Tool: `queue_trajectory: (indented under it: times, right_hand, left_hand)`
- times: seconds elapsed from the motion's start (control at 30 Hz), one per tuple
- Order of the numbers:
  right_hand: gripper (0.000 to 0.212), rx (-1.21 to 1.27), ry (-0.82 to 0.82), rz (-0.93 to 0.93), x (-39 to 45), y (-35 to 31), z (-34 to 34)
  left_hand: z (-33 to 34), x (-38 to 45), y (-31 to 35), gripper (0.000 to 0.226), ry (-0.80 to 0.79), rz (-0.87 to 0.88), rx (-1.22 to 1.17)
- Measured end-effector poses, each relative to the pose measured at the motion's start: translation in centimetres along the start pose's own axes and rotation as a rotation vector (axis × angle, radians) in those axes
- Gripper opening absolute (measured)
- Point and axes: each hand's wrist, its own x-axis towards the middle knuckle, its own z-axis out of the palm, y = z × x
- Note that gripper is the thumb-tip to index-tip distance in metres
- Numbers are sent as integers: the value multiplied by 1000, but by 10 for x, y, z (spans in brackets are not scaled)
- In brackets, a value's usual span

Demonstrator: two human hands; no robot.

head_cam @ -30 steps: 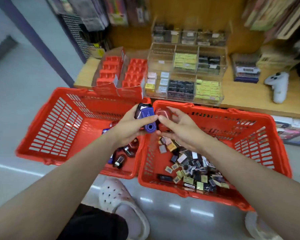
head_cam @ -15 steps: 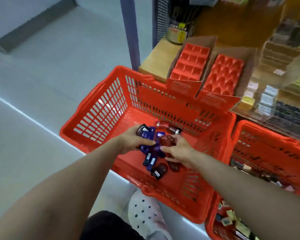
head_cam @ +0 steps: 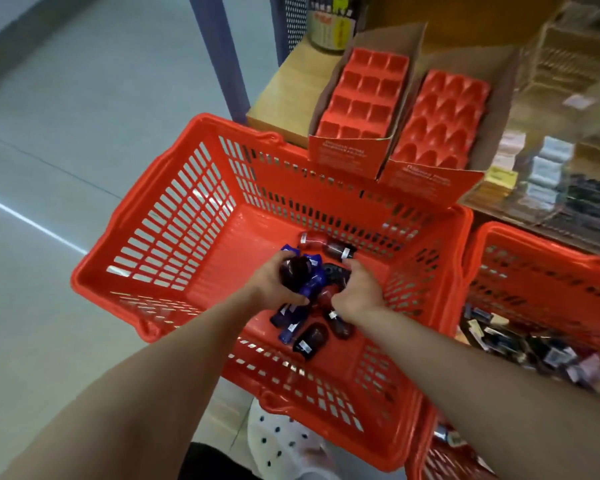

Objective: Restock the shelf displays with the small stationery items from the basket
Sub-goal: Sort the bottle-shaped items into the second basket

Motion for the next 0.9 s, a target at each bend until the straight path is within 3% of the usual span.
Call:
queue_trajectory:
  times: [0.1,0.2,0.27,0.37,0.5,0.6,0.67,0.8,0.9]
  right_hand:
    - [61,98,-13,-86,-20,-11,-37]
    - [38,233,12,-178,-46,-12,-80]
    - [20,383,-6,-213,-69,-7,-109]
    - [20,528,84,-229,-102,21,-150]
    - [17,485,80,-90,-130,92,-190]
    - [7,414,-27,60,-137,165,-206]
    - [5,439,-41,142,-139,213,-212]
    - [8,539,36,311,-136,297,-228]
    - [20,663,27,440,-134,338,-242]
  left_hand:
    - [-4,-16,22,82,-19,-16,-1]
    - [-10,-43,61,51,76,-7,141]
    - [-8,-71,96,27,60,57,86]
    - [13,-120,148,12,-38,233,-6]
    - [67,-169,195,17,-192,394,-45]
    - [125,-175,202,12,-357,385,84]
    - [164,-165,194,13,-469,333,281]
    - [226,-136,156,34,-633,233,800]
    - [254,-119,125,36,-700,216,966]
